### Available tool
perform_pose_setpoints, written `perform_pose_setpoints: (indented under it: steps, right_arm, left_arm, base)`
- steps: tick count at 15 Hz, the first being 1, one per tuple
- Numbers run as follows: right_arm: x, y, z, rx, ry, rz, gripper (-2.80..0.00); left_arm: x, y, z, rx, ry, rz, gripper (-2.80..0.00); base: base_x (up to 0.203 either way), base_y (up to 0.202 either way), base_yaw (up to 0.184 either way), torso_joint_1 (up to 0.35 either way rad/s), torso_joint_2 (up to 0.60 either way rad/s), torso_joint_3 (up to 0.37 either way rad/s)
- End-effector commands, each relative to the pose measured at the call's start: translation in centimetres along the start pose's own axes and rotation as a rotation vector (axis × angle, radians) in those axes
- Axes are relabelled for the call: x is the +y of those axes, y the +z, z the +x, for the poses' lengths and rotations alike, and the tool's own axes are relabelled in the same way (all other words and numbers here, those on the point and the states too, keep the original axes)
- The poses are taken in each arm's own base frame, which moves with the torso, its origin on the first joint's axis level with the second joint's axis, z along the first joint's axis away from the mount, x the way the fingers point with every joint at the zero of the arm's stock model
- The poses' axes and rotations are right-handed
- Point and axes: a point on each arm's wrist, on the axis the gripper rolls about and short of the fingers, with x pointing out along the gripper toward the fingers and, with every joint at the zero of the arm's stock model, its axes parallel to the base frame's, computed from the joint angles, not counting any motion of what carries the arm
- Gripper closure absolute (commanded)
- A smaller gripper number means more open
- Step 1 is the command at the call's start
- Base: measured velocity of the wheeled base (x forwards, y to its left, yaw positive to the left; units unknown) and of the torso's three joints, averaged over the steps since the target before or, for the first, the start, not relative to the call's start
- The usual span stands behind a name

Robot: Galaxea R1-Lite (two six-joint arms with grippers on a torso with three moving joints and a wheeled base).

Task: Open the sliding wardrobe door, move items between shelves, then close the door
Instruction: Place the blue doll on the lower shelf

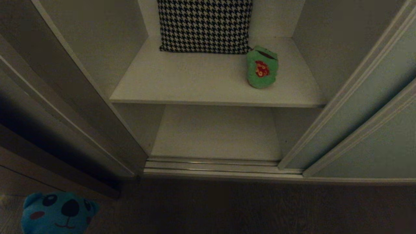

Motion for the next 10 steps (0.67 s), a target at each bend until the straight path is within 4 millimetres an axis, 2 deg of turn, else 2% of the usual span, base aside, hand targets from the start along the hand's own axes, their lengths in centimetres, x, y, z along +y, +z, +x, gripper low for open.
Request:
perform_pose_setpoints:
  steps: [1,10]
  right_arm:
    - [0.0,-0.05,0.01,0.002,0.001,-0.001,0.0]
    - [0.0,-0.05,0.01,0.002,0.001,-0.001,0.0]
  left_arm:
    - [-0.02,-0.11,0.04,0.007,0.0,0.0,0.0]
    - [0.05,-0.12,0.09,0.0,0.028,-0.052,0.0]
  base:
    - [0.0,0.0,0.0,0.0,0.0,0.0]
    - [0.0,0.0,0.0,0.0,0.0,0.0]
